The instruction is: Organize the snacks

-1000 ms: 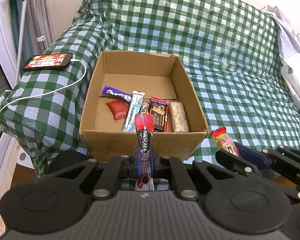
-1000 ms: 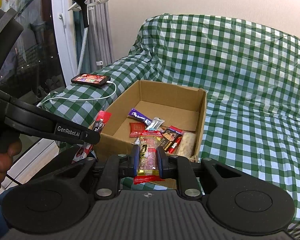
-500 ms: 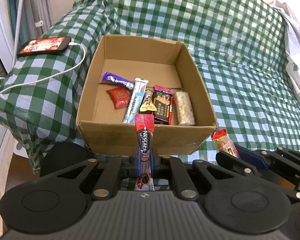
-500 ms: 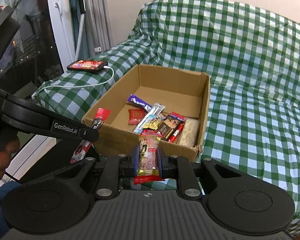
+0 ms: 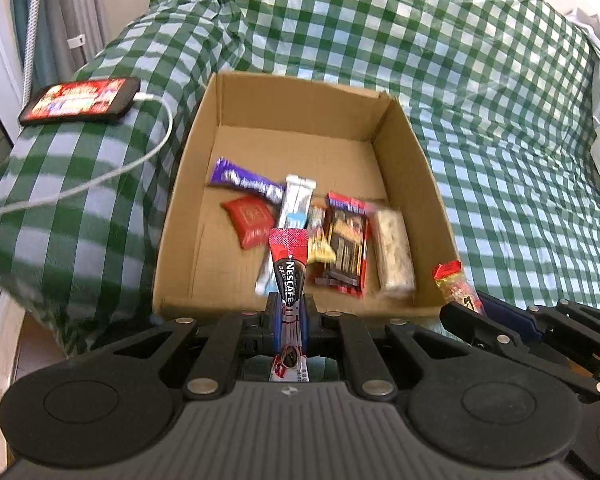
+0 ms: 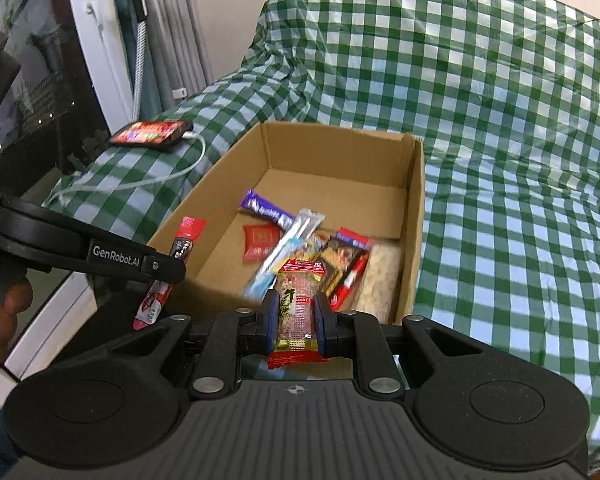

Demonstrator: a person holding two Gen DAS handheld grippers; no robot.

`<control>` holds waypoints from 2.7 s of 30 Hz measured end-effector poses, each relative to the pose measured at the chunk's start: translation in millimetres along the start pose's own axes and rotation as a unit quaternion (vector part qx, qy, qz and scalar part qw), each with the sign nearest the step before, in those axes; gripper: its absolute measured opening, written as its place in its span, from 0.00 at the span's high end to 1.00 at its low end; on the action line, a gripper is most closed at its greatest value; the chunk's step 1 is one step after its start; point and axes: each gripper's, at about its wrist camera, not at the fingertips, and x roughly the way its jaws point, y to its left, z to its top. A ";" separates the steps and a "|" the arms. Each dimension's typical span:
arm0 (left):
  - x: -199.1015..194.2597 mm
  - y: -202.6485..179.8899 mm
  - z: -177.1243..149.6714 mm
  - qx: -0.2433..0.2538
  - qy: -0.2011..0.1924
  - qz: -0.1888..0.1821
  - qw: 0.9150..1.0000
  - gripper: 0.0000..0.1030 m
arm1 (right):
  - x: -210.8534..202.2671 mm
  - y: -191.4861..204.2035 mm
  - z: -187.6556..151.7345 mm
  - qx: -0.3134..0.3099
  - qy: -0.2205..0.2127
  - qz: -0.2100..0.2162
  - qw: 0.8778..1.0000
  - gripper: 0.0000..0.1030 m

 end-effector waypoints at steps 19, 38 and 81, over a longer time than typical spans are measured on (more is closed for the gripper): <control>102.9 -1.8 80.4 0.026 0.039 0.030 0.998 0.89 | 109.0 -47.2 56.8 0.043 0.007 -0.010 0.999 0.81; 43.7 2.9 33.3 0.015 -0.018 0.091 0.996 0.00 | 60.4 -50.6 34.3 0.090 -0.013 -0.053 0.994 0.05; -68.8 2.9 -69.5 0.019 -0.053 0.100 0.993 0.00 | -68.1 42.0 -33.6 -0.017 -0.094 -0.089 0.991 0.00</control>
